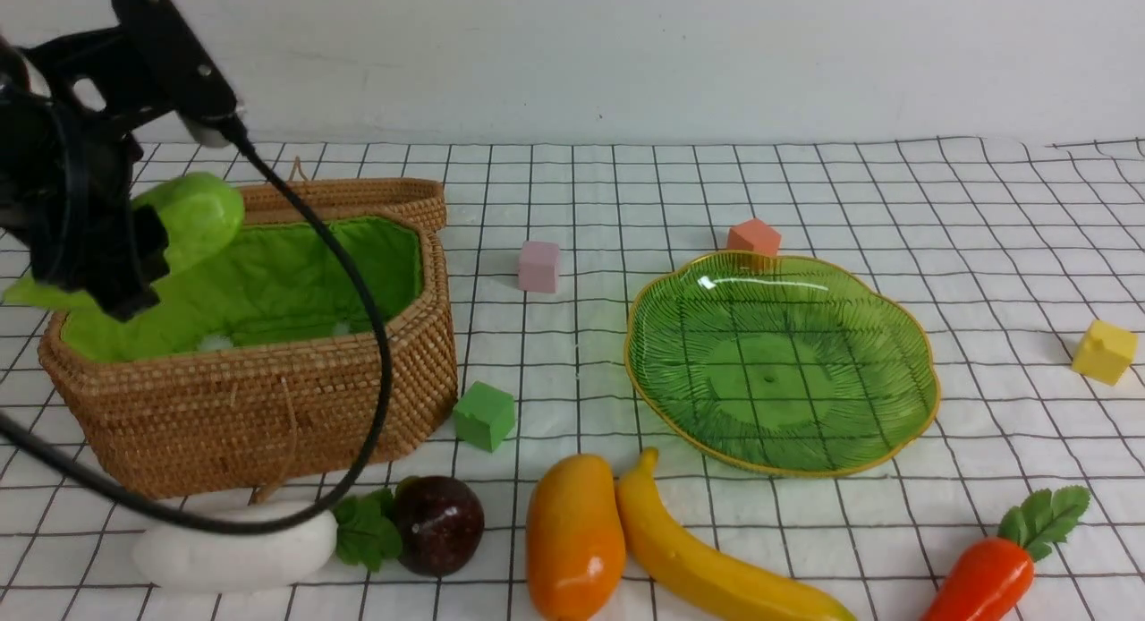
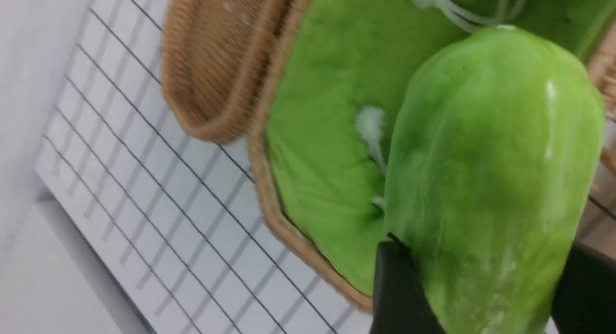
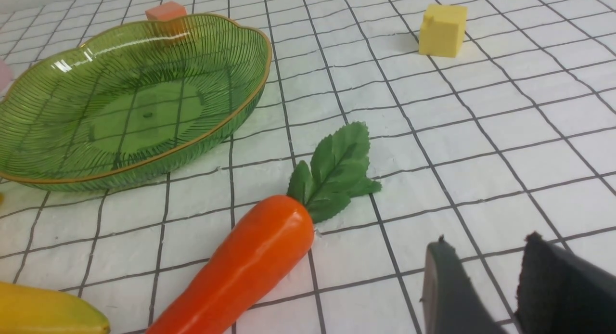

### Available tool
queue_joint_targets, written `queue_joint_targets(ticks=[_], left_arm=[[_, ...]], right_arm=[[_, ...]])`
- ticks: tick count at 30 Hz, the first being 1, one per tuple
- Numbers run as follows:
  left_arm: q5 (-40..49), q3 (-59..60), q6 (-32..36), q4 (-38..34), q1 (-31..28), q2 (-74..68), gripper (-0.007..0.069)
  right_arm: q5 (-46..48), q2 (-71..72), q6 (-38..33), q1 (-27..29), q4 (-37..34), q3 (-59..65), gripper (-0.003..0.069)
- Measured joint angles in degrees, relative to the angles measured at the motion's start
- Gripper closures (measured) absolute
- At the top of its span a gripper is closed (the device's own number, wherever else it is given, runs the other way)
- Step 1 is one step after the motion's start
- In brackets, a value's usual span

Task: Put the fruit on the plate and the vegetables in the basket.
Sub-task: Take a chayote with your left arm and place it on the basket on the left, then take a daikon with your left arm and place it on the basket on the left.

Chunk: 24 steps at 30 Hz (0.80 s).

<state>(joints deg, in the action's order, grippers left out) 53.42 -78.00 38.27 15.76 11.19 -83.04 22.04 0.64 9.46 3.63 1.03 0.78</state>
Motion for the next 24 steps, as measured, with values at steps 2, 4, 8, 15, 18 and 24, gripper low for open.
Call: queue_joint_targets(ticks=[2, 4, 8, 15, 18, 24], left_arm=[[-4.9, -0.8, 0.2, 2.1, 0.0, -3.2, 0.0242], [-7.9, -0.9, -0.4, 3.3, 0.0, -5.9, 0.0242], [-10.9, -0.9, -3.4, 3.8, 0.0, -10.2, 0.0242], [-11.4, -0.9, -7.7, 3.8, 0.0, -11.8, 0.0188], [-10.7, -0.9, -9.6, 2.8, 0.0, -11.4, 0.0075], [-2.4, -0.9, -13.9, -5.7, 0.0, -5.0, -0.0041]], right_arm=[[0.0, 0.0, 0.0, 0.0, 0.0, 0.0, 0.0417], [0.0, 0.0, 0.0, 0.0, 0.0, 0.0, 0.0417], [0.0, 0.0, 0.0, 0.0, 0.0, 0.0, 0.0417], [0.0, 0.0, 0.0, 0.0, 0.0, 0.0, 0.0417], [0.0, 0.0, 0.0, 0.0, 0.0, 0.0, 0.0417], [0.0, 0.0, 0.0, 0.0, 0.0, 0.0, 0.0417]])
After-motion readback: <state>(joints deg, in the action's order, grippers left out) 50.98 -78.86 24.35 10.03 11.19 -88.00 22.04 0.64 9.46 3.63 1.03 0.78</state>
